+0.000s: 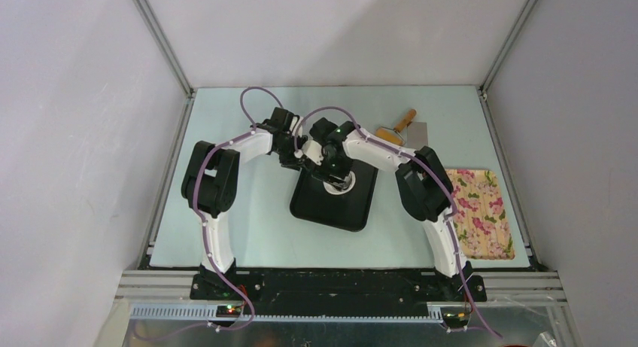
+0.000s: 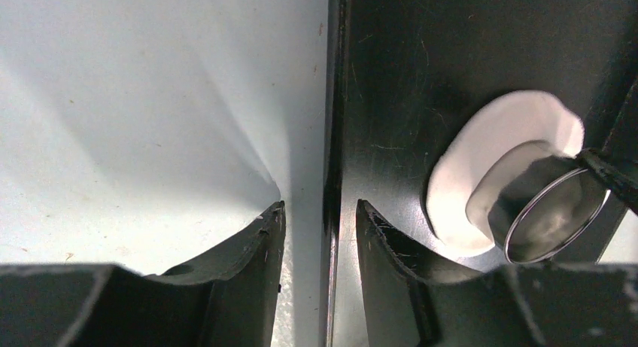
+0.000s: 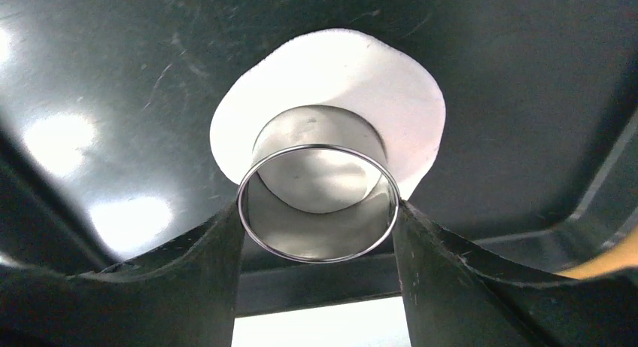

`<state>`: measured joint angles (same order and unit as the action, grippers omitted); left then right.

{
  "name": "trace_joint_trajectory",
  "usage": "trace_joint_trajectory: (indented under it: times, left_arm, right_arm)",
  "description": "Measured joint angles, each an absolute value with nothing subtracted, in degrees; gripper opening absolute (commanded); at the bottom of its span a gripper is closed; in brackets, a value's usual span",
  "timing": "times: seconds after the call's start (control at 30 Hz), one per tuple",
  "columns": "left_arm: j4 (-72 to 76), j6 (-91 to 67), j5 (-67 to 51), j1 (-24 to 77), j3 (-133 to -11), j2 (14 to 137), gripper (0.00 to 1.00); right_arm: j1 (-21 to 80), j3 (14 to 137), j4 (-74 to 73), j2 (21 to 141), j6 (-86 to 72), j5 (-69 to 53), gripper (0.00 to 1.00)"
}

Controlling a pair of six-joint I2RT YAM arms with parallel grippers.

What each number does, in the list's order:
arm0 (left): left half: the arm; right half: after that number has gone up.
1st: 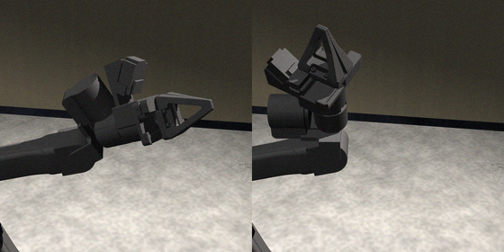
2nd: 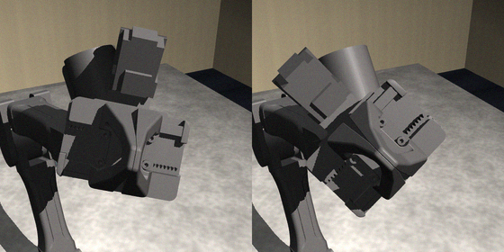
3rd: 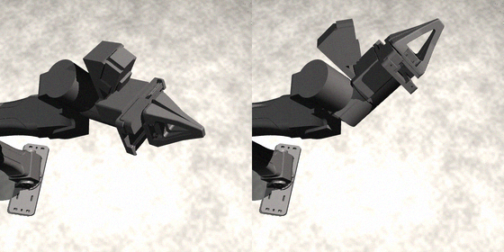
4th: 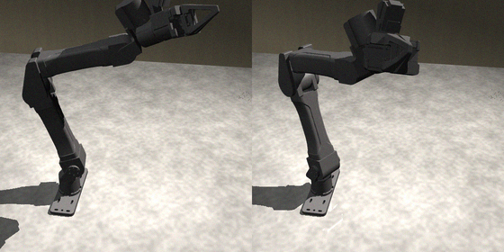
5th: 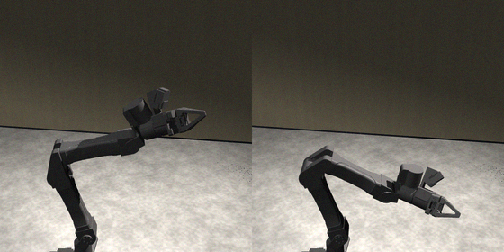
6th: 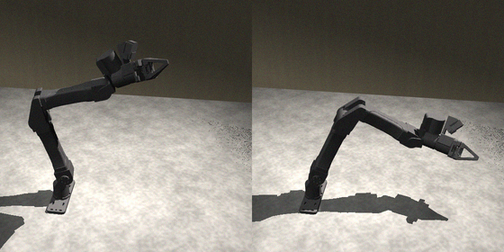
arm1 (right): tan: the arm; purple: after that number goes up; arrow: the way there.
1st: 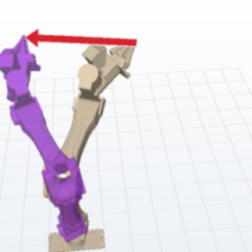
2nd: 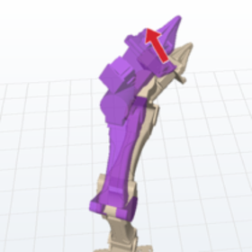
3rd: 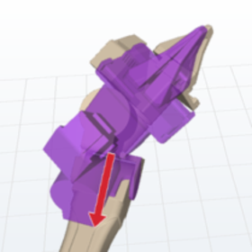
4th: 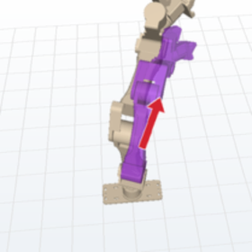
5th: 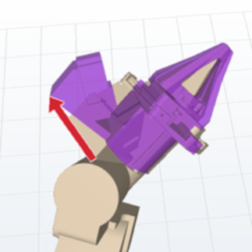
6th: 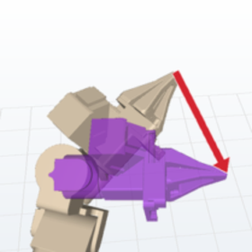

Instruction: Roll out the dumpling wrappers from the dough

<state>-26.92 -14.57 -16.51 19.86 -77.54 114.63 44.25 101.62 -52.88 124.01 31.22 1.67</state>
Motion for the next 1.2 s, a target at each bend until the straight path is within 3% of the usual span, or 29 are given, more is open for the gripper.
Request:
trace_joint_trajectory:
  times: [0.67, 1.2]
  left_arm:
    - [-26.6, -14.6, -17.0, 18.5, -77.1, 114.4, 0.46]
    - [-26.3, -14.6, -17.3, 18.3, -76.9, 114.3, 0.46]
  right_arm:
    - [36.7, 117.9, -76.3, 134.6, 28.6, -21.1, 0.0]
    - [31.3, 103.2, -63.7, 128.6, 18.8, -37.3, 0.0]
